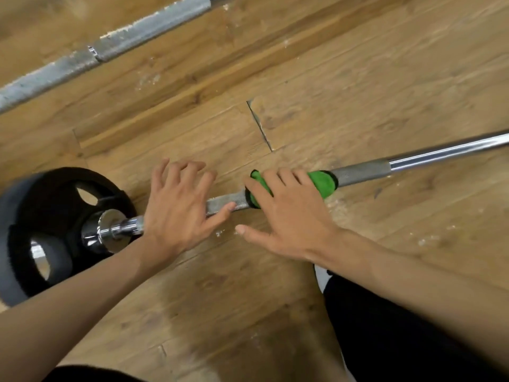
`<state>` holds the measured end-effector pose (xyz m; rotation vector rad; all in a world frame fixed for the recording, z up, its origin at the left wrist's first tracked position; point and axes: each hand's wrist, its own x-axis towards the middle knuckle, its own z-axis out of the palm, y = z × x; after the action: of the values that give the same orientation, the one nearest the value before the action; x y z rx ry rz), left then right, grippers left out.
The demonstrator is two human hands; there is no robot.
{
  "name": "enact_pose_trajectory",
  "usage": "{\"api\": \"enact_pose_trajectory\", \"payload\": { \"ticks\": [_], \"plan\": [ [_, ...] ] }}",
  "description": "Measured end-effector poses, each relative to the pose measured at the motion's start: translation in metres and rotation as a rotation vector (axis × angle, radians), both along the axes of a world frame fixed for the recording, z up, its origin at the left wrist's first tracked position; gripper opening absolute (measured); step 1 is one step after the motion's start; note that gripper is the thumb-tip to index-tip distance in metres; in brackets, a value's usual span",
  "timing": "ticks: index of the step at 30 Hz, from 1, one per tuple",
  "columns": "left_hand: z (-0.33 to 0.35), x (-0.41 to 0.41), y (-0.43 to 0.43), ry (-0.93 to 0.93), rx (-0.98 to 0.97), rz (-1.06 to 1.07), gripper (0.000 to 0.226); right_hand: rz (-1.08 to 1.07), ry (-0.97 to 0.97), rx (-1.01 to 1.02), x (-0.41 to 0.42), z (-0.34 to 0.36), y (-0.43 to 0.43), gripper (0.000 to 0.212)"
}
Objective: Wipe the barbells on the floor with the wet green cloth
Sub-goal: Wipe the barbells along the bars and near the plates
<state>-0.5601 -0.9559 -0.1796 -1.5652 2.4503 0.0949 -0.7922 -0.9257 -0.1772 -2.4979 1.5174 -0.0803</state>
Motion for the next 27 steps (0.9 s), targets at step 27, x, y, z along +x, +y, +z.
{"api": "enact_pose_trajectory", "payload": {
  "ticks": [27],
  "plan": [
    [-0.006,-0.007,0.054,-0.026,-0.006,-0.002,0.085,-0.080,-0.015,0.056,0.011,-0.008,0.036,0.056]
  ]
}}
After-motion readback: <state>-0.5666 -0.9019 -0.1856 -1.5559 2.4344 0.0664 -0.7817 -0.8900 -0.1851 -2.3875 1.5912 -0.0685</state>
